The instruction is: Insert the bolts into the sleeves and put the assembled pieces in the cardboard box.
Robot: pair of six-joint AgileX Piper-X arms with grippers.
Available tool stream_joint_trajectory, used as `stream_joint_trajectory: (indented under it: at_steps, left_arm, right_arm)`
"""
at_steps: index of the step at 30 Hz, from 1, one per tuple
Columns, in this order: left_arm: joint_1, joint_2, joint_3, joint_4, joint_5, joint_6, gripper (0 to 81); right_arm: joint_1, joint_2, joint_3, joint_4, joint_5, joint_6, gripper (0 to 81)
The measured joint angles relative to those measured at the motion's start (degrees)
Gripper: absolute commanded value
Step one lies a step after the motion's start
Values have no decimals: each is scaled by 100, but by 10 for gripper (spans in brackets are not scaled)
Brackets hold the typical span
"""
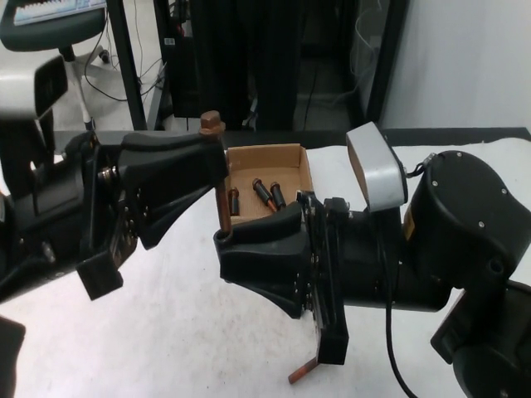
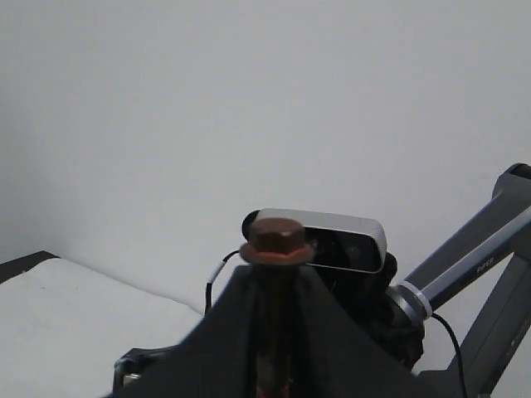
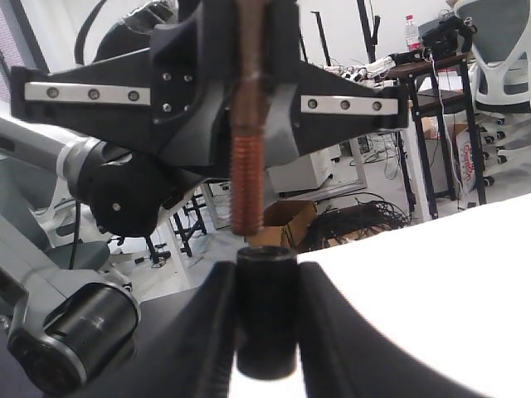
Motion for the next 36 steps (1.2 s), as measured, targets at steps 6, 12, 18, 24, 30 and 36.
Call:
stream_joint_trajectory:
  at_steps: [6, 12, 18, 24, 30, 36]
  left_arm:
    - [0, 0, 0, 0, 0, -19, 2]
    - [0, 0, 0, 0, 0, -19, 2]
    - [0, 0, 0, 0, 16, -19, 2]
    - [0, 0, 0, 0, 16, -19, 2]
    - [0, 0, 0, 0, -46, -19, 2]
    - [0, 0, 0, 0, -88, -19, 2]
  right_arm:
    - [0, 0, -5, 74, -51, -83, 8]
    - [-10, 0, -5, 62, -63, -83, 8]
    - [-157, 0, -14, 50, -169, -83, 8]
    - [-188, 0, -14, -106, -242, -83, 8]
    - [-188, 0, -14, -195, -491, 30, 8]
    - [-188, 0, -14, -207, -648, 60, 8]
